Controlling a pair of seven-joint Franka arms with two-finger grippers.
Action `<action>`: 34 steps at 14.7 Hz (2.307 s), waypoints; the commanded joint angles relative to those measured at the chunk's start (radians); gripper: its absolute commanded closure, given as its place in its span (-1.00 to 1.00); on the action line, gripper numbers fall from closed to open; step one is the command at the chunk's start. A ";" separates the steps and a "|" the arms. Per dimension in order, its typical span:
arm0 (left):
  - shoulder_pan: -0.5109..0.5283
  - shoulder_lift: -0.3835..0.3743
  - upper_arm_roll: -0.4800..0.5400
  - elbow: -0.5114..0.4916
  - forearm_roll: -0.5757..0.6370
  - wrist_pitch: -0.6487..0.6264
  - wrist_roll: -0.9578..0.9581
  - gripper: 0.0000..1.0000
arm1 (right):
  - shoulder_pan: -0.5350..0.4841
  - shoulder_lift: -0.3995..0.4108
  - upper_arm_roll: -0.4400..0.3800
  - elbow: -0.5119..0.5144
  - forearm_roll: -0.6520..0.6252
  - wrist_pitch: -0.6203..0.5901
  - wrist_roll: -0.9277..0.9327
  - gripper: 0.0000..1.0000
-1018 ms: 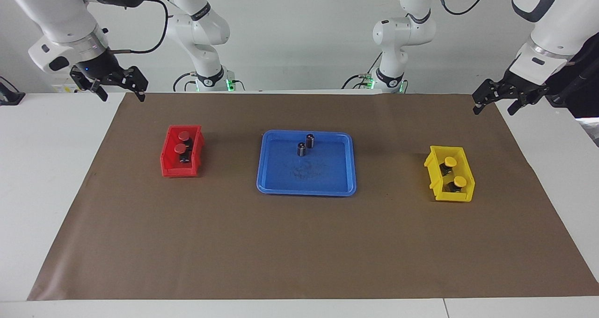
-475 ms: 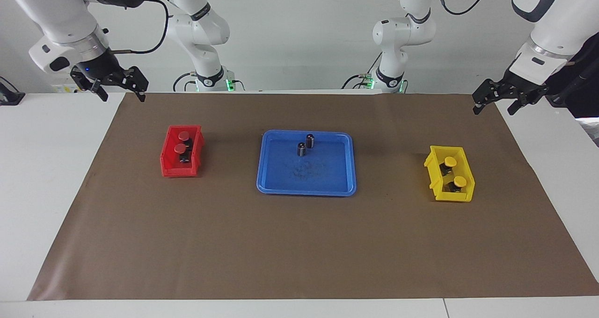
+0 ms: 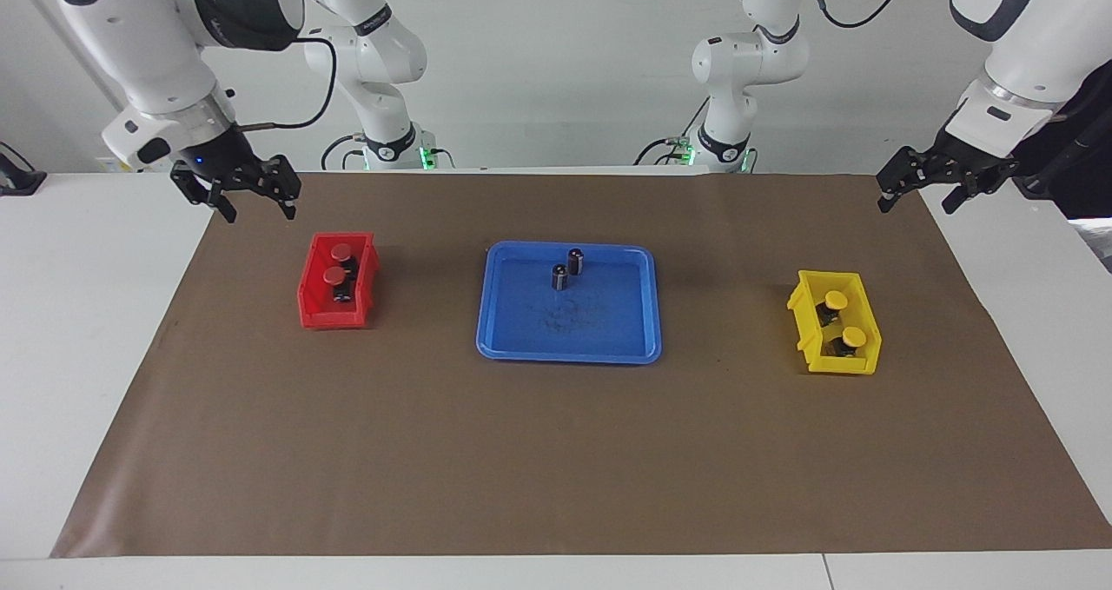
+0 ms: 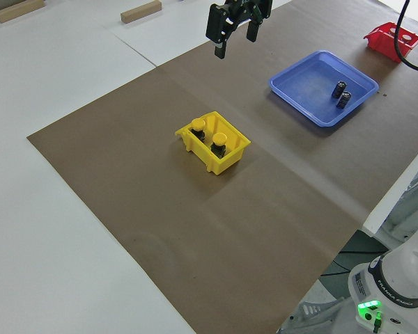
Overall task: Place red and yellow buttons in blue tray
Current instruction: 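Reach the right gripper into the red bin and grasp a red button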
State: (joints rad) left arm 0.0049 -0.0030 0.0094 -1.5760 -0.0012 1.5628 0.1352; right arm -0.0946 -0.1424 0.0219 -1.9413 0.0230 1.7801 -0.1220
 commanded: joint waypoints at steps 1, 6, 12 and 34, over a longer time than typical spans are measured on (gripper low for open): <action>0.000 -0.026 0.000 -0.027 0.003 -0.001 0.000 -1.00 | -0.001 -0.046 0.003 -0.138 0.020 0.094 -0.018 -0.42; 0.000 -0.026 0.000 -0.029 0.003 -0.001 0.000 -1.00 | 0.001 0.021 0.003 -0.270 0.018 0.286 -0.018 -0.31; 0.000 -0.026 0.000 -0.029 0.003 -0.004 0.000 -1.00 | 0.003 0.047 0.003 -0.335 0.020 0.367 -0.018 -0.17; 0.001 -0.026 0.000 -0.029 0.003 -0.004 0.000 -1.00 | 0.007 0.026 0.004 -0.464 0.020 0.478 -0.025 -0.09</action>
State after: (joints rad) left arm 0.0049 -0.0030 0.0094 -1.5768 -0.0012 1.5621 0.1352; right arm -0.0846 -0.0848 0.0231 -2.3738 0.0241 2.2388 -0.1220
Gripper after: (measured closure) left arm 0.000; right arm 0.449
